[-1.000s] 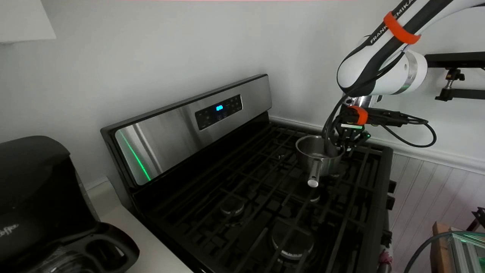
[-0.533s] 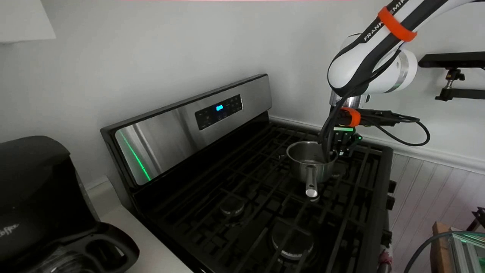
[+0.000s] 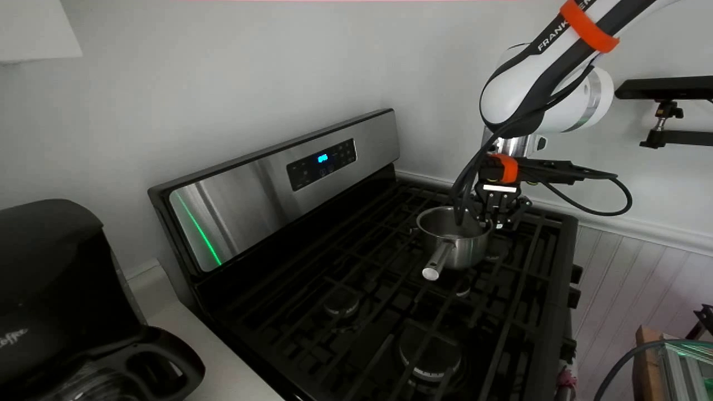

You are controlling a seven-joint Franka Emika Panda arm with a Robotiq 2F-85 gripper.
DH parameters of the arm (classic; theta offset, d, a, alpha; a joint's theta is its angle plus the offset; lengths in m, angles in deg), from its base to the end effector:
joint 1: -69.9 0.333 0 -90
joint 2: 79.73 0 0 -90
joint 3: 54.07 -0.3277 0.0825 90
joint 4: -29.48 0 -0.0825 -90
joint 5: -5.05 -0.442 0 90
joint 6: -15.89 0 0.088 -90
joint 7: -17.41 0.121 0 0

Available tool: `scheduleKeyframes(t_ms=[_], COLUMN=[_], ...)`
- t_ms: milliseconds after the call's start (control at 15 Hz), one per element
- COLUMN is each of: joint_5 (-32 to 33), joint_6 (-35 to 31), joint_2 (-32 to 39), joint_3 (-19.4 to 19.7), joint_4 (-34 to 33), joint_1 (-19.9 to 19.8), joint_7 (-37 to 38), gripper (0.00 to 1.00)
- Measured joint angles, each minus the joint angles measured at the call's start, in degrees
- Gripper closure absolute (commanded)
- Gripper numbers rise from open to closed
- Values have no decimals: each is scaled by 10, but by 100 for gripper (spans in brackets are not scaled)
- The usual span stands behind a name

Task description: Move the pot to the left

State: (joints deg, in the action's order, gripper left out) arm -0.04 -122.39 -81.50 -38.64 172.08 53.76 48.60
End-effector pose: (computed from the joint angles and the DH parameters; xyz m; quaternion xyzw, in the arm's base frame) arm 0.4253 -0.2589 0.2472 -0.8350 0.5487 0.0228 0.0330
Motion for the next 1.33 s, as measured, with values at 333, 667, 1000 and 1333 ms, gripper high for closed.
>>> scheduleKeyframes(t_ms=[333, 667, 1000, 1333], joint_5=[2, 10, 28, 31], joint_6=[0, -6, -29, -59], joint_2=[-13, -31, -36, -36], joint_3=[-2, -8, -20, -37], joint_4=[16, 35, 47, 64], joint_1=[0, 0, 0, 0], joint_7=[75, 151, 226, 263], gripper=[98, 98, 98, 98])
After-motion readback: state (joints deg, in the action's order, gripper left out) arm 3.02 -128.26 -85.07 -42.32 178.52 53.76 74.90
